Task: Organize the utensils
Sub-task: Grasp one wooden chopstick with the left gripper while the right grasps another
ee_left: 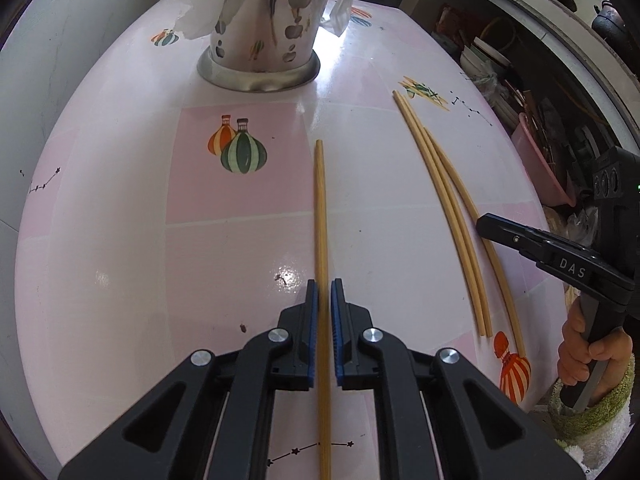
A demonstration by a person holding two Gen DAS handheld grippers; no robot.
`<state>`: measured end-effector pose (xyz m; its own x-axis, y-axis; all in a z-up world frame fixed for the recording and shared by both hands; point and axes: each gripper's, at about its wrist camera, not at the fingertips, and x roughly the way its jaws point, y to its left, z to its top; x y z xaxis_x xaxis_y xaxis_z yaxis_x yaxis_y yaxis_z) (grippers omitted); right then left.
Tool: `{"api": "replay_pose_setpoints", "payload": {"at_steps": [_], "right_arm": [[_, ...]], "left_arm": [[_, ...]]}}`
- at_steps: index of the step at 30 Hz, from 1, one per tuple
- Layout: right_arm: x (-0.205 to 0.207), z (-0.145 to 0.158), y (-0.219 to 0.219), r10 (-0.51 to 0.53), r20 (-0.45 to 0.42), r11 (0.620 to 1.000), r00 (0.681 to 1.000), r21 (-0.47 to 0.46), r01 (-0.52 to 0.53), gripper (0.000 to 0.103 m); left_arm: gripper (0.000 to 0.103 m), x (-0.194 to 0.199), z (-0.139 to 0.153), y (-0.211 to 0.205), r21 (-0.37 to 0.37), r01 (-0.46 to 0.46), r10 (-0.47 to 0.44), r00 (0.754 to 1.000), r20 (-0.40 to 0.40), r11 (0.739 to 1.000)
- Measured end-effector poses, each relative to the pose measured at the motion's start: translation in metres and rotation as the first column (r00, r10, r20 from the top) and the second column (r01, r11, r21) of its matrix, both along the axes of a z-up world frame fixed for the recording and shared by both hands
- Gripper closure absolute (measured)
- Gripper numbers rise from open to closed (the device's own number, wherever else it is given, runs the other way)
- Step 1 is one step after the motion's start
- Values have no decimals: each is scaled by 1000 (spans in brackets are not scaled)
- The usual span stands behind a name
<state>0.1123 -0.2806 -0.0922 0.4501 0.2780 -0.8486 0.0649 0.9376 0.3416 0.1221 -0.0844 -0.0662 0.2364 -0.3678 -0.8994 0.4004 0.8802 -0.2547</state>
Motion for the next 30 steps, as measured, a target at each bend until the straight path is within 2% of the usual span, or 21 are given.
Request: {"api": "replay_pose_setpoints", "payload": {"at_steps": [4,12,21,24,27,30], "right_arm": [[0,0,0,0,1,1000,1000,2,0,99],[0,2,-4,2,2,1000,1000,11,-2,99],[-1,2,-7,4,4,1000,1000,16,-4,99],[-1,2,-8,5,4,1000,1000,16,-5,99],[-1,2,-8,4,4,1000,1000,17,-5,99],[-1,2,-8,4,3,1000,1000,15,-4,99]], "left_arm": [[84,7,13,-6,-11,32,-32,998,49,999],[83,37,11,-26,102,50,-65,987,150,994],[83,57,-4,-42,178,65,-95,982,166,982],[86,56,-5,-45,201,61,-100,977,190,978],[97,55,-6,-45,220,45,-93,973,212,974],[98,58,-6,-40,186,32,-70,977,202,982]]}}
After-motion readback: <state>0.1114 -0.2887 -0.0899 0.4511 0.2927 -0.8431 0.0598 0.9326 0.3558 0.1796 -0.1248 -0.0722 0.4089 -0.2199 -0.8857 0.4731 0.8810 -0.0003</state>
